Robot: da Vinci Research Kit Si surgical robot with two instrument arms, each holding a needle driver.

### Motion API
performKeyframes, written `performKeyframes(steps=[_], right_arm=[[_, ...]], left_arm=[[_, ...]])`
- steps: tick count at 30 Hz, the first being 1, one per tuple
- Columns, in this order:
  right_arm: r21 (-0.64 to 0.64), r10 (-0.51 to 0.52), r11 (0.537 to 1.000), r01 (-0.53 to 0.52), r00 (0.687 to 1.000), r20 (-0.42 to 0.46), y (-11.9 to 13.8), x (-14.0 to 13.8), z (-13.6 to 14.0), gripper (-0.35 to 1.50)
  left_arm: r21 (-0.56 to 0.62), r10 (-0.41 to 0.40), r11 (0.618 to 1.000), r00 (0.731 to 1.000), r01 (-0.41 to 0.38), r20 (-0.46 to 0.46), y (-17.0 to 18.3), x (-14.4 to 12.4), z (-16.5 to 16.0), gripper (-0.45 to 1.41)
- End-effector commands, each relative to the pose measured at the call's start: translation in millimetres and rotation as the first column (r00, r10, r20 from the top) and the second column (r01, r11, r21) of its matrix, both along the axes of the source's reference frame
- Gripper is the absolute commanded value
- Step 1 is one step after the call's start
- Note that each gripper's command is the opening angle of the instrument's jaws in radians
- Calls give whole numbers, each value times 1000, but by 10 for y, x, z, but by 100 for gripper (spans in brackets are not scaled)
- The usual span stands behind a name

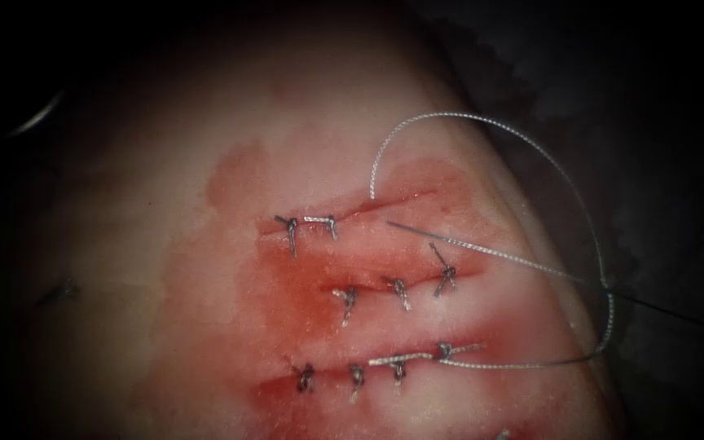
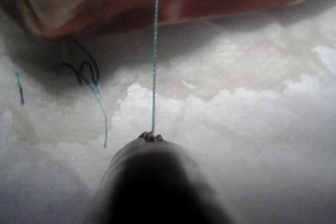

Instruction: Wound Closure

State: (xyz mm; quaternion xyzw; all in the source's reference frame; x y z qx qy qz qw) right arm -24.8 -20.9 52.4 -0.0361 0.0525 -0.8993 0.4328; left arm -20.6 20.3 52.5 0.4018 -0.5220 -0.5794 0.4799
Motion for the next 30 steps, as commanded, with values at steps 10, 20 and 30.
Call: performKeyframes(steps=[10, 20, 30], right_arm=[[24, 37, 999, -32, 956, -291, 144, 342, -149, 54], [128, -93, 980, 151, 923, -375, 140, 508, -64, 79], [180, -181, 950, 253, 922, -342, 138, 498, -4, 83]], left_arm=[[-8, -3, 1000, 1000, 3, 2, 14, -4, -1, -45], [-7, -2, 1000, 1000, 2, 2, 13, -4, -2, -42], [-7, -2, 1000, 1000, 2, 2, 14, -4, -2, -40]])
